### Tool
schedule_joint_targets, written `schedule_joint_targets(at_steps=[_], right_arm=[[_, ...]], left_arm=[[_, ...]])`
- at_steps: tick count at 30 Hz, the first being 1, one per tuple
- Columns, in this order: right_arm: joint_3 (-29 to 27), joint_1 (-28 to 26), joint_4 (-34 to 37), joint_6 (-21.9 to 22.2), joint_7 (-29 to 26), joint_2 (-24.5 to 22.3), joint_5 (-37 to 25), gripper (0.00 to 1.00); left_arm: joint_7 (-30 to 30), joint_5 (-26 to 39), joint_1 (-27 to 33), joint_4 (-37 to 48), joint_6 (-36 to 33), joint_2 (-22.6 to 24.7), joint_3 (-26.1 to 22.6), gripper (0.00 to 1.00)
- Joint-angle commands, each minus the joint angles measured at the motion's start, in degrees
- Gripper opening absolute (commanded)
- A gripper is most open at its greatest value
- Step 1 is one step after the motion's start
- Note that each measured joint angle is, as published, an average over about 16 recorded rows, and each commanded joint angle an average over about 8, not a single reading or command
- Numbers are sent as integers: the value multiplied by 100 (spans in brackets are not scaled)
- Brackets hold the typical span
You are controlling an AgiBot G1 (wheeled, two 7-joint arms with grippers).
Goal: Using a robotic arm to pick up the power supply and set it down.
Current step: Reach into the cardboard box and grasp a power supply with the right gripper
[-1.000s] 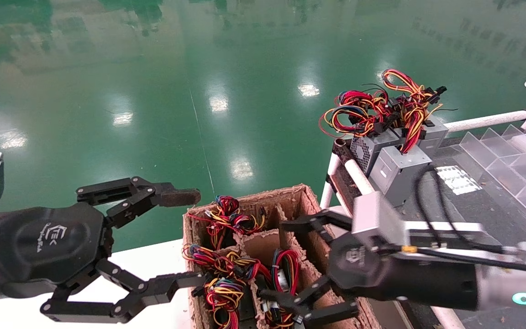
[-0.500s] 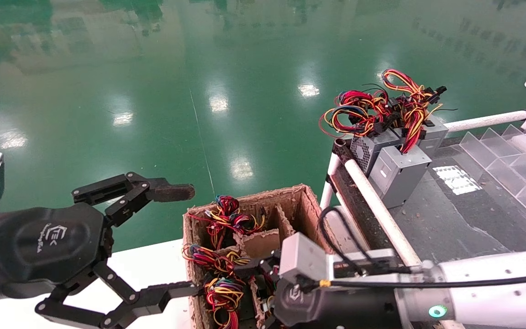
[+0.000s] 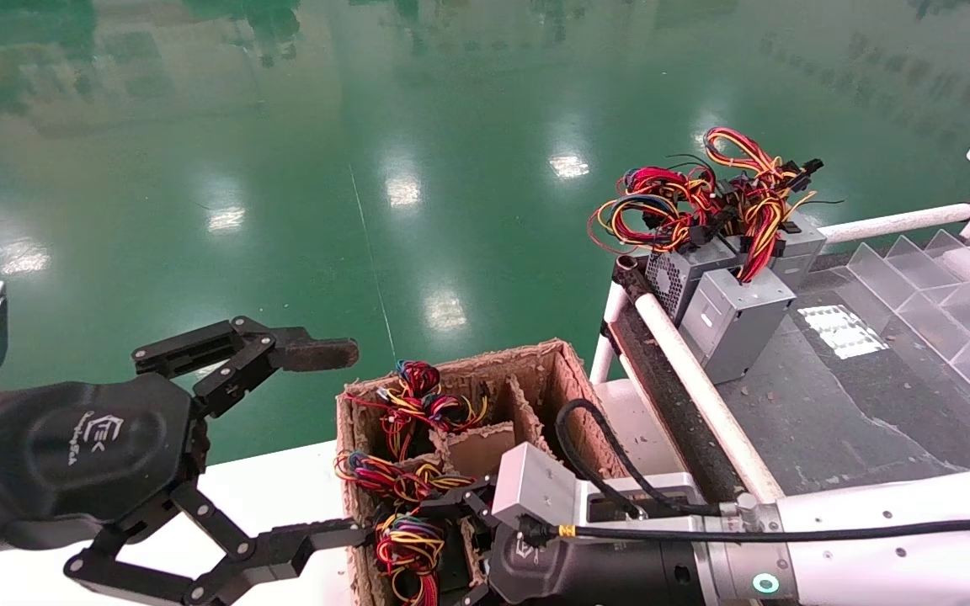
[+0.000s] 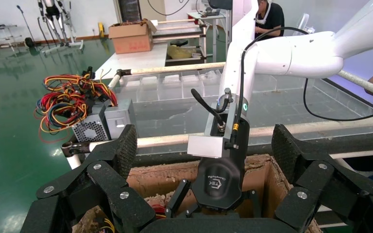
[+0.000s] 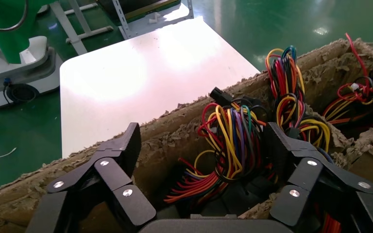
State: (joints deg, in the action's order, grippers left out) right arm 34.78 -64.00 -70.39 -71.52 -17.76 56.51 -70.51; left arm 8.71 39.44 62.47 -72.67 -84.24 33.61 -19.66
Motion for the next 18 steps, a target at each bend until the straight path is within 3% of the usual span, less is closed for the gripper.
schedule_joint_targets(at_steps=[1,18], right_arm=[[16,11,27,16,18,25,-27,0],[-10,59,336,90,238,119,-16,0]], left_arm=[[0,0,0,0,0,0,0,100],[-1,-1,0,0,1,-1,-2,100]])
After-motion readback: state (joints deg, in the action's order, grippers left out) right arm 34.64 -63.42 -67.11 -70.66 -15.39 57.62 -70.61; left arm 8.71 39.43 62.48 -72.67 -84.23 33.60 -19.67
